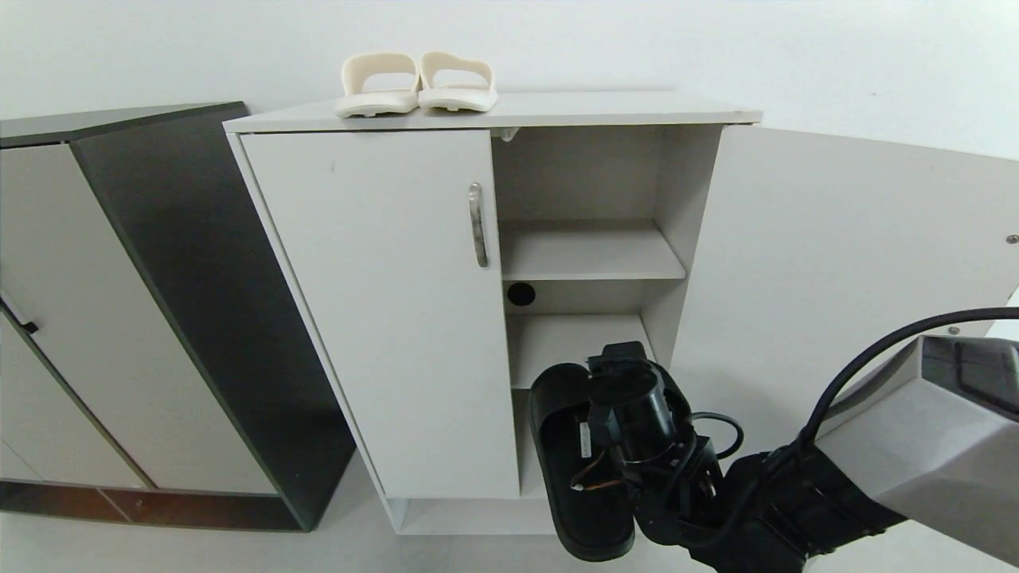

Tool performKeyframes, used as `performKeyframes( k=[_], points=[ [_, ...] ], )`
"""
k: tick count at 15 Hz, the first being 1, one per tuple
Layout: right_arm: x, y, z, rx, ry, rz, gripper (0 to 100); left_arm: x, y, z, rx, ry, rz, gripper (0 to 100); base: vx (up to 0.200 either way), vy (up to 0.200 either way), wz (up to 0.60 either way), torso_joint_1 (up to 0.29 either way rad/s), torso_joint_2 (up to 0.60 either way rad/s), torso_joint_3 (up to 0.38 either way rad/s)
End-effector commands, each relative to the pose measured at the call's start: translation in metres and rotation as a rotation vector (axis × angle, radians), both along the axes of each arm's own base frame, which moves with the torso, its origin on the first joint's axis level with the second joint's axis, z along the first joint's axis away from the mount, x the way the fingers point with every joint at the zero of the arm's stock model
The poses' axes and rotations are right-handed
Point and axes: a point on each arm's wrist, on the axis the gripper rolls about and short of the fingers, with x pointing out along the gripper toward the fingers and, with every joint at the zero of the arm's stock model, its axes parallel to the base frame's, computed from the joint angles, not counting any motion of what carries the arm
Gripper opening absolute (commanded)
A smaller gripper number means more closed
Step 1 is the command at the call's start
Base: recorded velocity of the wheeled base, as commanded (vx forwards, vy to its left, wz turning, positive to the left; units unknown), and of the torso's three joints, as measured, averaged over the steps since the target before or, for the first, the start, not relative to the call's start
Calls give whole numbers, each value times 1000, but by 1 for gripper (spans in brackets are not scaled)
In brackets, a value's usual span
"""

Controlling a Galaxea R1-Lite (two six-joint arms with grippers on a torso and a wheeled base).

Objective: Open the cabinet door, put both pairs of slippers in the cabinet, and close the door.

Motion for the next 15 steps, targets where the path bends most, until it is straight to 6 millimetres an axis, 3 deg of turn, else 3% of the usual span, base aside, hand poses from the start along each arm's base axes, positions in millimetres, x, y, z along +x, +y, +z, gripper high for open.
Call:
performKeyframes(
  k=[1,7,15],
  points=[
    [5,0,-10,-14,13,-9,0,0,0,0,0,2,1,0,0,0,0,0,0,0],
    [14,8,-19,-5,0,-15,0,0,0,0,0,2,1,0,0,0,0,2,3,-176],
    [19,14,-4,57,-88,-39,0,0,0,0,0,2,1,0,0,0,0,3,4,-195]
  ],
)
